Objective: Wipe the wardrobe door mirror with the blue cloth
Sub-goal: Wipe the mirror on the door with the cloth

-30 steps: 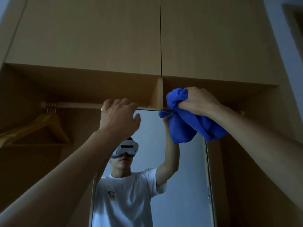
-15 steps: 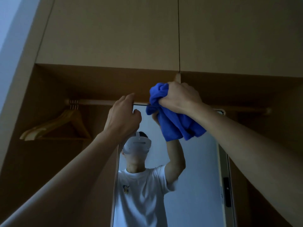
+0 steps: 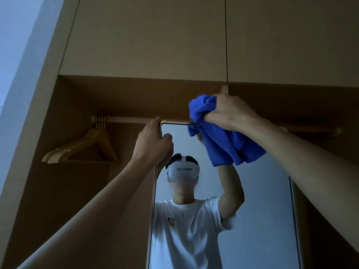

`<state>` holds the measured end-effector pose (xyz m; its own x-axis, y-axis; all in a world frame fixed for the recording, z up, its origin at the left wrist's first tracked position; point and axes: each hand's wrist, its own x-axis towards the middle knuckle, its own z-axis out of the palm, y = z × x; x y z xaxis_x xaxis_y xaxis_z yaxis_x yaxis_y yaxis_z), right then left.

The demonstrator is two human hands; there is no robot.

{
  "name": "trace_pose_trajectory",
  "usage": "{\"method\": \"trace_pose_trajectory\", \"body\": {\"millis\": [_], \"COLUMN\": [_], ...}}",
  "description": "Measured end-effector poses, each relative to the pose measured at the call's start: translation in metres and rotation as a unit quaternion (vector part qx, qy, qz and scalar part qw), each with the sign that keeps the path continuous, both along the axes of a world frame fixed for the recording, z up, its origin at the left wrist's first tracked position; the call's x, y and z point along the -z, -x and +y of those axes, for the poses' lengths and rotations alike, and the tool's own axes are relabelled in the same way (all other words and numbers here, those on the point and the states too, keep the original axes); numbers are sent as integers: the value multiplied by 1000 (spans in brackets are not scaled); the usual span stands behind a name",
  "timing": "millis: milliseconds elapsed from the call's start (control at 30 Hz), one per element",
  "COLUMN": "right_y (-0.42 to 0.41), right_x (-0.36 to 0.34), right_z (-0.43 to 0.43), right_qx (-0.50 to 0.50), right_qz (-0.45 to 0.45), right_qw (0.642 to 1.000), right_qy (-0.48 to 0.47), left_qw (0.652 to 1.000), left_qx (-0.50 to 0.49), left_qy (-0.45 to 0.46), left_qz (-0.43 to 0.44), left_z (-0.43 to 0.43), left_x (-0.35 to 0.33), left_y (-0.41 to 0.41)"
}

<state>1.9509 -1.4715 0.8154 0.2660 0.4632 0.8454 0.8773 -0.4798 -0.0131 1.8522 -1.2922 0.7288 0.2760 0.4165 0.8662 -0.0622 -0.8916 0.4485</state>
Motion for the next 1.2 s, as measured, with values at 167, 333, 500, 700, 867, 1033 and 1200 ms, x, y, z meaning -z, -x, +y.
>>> {"method": "trace_pose_trajectory", "body": {"millis": [167, 333, 500, 700, 867, 1033, 1200], "right_y": [1, 27, 45, 38, 36, 28, 21], "right_x": [5, 6, 9, 29, 63, 97, 144], "right_z": [8, 57, 87, 66, 43, 22, -1], "right_qx": [12, -27, -73, -186, -228, -213, -268], "right_qz": [-14, -49, -40, -6, 32, 115, 214], "right_qw": [999, 998, 996, 981, 973, 968, 935], "right_qy": [-28, -17, -37, -47, -30, -69, -97], "left_qw": [1000, 999, 993, 980, 981, 990, 995], "left_qx": [7, 33, 101, 191, 183, 133, 102], "left_qy": [-1, 2, 56, 60, 62, 22, -3], "left_qz": [-10, -22, -15, -14, -20, -35, -21], "left_z": [3, 5, 12, 11, 11, -1, -11], "left_x": [1, 2, 5, 18, 35, 61, 103], "left_y": [0, 1, 6, 4, -3, 1, 13]}}
